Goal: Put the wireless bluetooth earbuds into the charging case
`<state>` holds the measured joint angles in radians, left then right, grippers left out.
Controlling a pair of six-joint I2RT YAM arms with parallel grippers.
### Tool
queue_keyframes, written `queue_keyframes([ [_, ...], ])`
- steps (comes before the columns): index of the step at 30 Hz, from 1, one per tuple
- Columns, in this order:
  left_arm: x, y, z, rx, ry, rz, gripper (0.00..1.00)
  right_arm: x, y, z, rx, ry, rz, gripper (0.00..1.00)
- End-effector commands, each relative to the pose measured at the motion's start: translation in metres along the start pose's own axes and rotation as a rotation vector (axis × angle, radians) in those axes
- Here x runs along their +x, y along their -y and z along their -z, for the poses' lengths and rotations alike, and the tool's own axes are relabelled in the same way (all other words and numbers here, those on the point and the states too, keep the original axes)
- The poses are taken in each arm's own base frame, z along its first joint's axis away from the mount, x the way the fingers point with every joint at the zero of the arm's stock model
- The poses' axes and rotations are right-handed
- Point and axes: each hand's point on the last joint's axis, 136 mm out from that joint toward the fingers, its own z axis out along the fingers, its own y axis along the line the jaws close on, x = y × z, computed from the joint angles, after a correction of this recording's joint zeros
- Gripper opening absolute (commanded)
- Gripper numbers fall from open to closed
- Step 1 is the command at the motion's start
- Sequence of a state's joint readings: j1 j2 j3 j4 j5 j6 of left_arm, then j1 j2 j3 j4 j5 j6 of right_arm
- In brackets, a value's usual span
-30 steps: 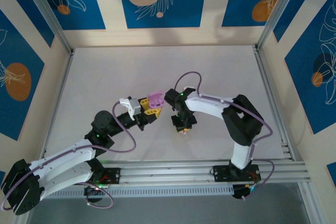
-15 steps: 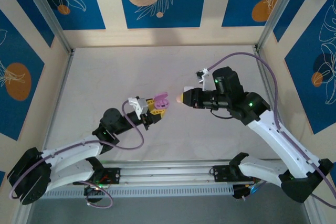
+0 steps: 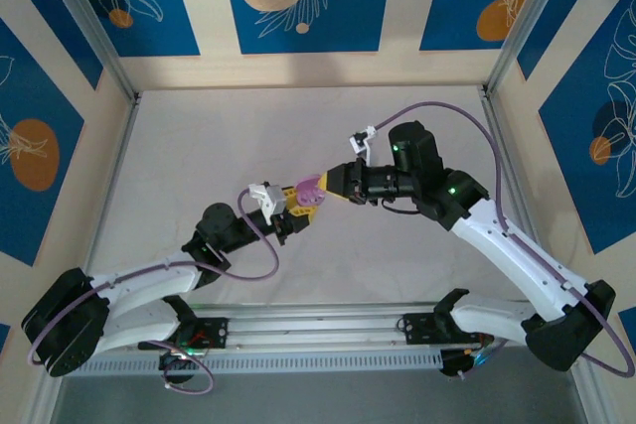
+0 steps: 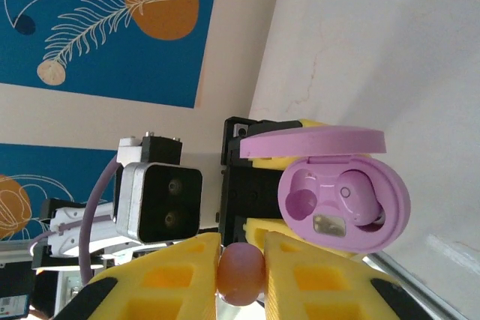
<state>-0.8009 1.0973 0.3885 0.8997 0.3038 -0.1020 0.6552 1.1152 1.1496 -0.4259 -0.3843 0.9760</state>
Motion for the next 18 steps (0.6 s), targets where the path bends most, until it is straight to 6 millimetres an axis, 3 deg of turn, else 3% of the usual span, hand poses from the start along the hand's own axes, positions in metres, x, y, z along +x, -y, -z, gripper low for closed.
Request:
queue_keyframes([
  [1,-0.027,0.003,-0.005,0.006,0.083,-0.035,0.27,0.003,-0.005,-0.004,-0.025,-0.015,-0.017,0.21],
  [18,-0.030,0.005,-0.007,0.016,0.101,-0.031,0.27,0.004,0.004,-0.035,0.099,-0.031,0.024,0.21],
])
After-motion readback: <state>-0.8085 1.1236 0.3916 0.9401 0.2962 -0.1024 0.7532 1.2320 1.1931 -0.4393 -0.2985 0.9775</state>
